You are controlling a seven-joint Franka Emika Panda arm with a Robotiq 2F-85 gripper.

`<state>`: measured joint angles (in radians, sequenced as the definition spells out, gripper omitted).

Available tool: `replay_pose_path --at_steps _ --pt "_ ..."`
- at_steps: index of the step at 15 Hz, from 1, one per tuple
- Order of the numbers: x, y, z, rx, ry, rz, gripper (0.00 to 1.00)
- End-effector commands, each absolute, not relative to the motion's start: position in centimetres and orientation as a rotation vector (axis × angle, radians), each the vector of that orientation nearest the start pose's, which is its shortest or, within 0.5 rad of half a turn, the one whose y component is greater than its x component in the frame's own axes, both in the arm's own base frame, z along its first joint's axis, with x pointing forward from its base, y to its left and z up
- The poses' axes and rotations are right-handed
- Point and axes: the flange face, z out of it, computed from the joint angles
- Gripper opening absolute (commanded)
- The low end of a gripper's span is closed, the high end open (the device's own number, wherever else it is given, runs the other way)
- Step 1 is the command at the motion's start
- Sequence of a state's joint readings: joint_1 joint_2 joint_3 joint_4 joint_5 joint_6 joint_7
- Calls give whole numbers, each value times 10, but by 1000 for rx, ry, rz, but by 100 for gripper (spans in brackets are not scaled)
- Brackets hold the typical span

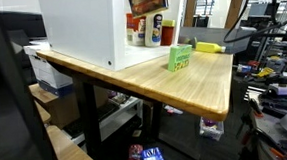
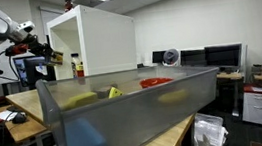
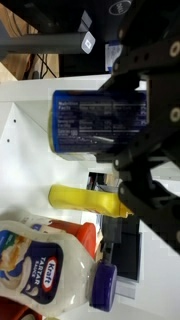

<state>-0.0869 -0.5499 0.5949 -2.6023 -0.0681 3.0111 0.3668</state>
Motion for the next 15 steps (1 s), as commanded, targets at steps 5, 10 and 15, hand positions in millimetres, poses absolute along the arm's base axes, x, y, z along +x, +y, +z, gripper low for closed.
replay_pose_path --at_steps 5,10,15 --pt "372 242 507 -2734 -345 -1351 30" --pt "372 245 501 -2755 -347 -1295 30" --pt "371 247 498 -2774 -340 -1244 30"
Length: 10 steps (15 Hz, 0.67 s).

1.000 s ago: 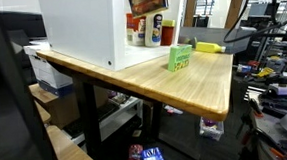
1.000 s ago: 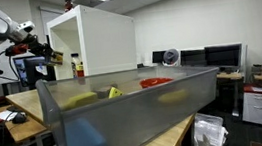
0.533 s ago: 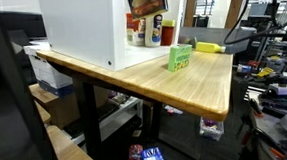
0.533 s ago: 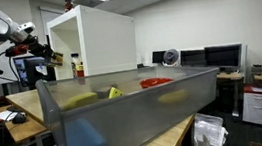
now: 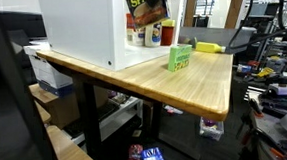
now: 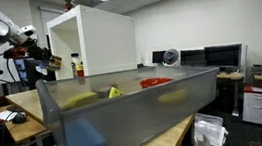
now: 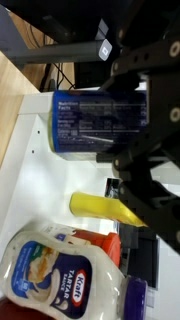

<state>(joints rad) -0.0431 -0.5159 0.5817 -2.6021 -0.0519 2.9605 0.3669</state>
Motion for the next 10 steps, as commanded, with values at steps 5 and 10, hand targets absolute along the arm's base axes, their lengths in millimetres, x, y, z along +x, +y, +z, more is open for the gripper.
replay_pose_path --at_steps 5,10 --pt "370 248 500 -2761 -290 -1256 30" --pt "371 245 500 -2759 -192 -1261 30"
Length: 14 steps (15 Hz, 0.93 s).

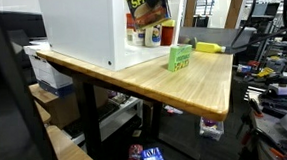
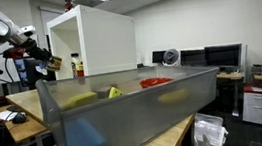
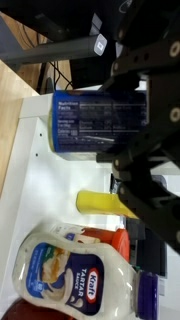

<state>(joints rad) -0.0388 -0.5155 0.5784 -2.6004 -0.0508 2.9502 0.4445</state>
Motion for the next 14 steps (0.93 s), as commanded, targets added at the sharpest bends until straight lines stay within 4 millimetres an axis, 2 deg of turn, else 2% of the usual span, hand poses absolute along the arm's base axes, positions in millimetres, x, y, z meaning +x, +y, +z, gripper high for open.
replay_pose_path --at_steps 1,11,12,14 --pt "371 245 500 -2758 -182 -1261 30" --pt "373 244 500 -2759 -121 -1279 30" --pt "435 215 498 -2792 -99 -1295 30" --pt "446 218 505 -2833 -103 -1308 30"
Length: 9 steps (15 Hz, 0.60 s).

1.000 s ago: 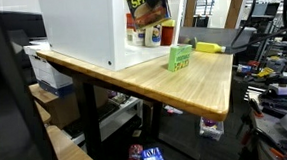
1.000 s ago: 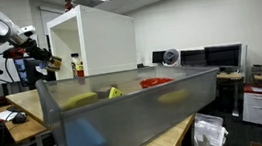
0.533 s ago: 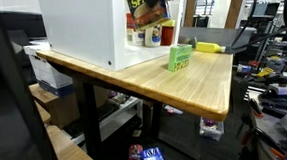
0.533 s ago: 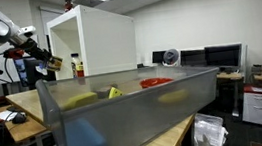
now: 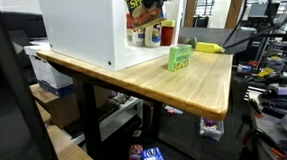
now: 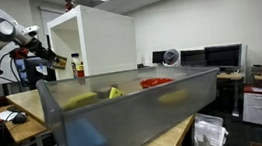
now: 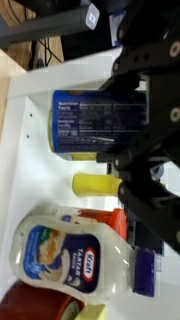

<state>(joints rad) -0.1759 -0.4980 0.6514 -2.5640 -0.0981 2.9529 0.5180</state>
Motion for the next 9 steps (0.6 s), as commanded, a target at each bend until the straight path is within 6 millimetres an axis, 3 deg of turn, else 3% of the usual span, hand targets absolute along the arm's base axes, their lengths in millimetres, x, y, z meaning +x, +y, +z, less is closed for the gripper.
replay_pose_path --at_steps 1,2,4,5,7,9 --pt "460 216 511 -2846 -86 -1329 30" --pt "477 202 509 -2853 -72 -1332 30" --pt "506 201 513 -2847 -79 -1282 30" --pt "467 199 502 -2881 -88 -1320 55" --pt "491 193 504 -2872 -68 -1291 55" --pt "503 193 504 -2854 -62 -1266 55"
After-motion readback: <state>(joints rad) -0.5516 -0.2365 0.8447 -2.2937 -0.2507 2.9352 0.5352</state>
